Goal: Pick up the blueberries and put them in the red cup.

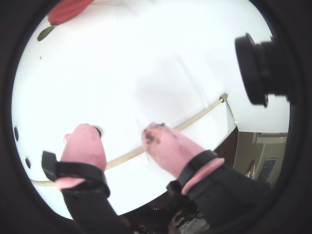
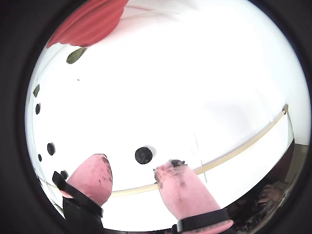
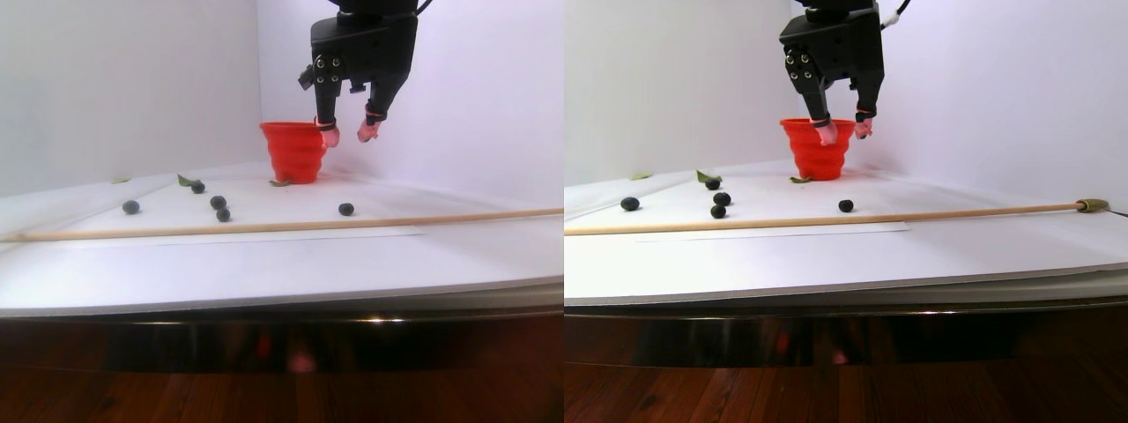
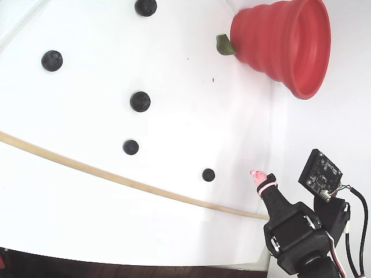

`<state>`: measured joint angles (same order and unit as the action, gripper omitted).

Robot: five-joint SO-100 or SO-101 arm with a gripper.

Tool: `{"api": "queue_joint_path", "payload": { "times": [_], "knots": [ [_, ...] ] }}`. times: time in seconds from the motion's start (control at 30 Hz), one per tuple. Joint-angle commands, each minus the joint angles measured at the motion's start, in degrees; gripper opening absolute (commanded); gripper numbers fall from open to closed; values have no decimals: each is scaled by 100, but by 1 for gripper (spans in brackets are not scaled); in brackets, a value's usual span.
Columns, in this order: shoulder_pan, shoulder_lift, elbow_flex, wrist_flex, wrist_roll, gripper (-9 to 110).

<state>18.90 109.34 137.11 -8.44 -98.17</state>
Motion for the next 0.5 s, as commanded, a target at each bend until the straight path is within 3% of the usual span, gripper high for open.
{"api": "queue_joint_path", "payload": {
  "times": [0.0, 0.47],
  "knots": [
    [149, 0, -88, -149, -26, 18],
    [211, -791, -237, -589, -88, 18]
  ]
}}
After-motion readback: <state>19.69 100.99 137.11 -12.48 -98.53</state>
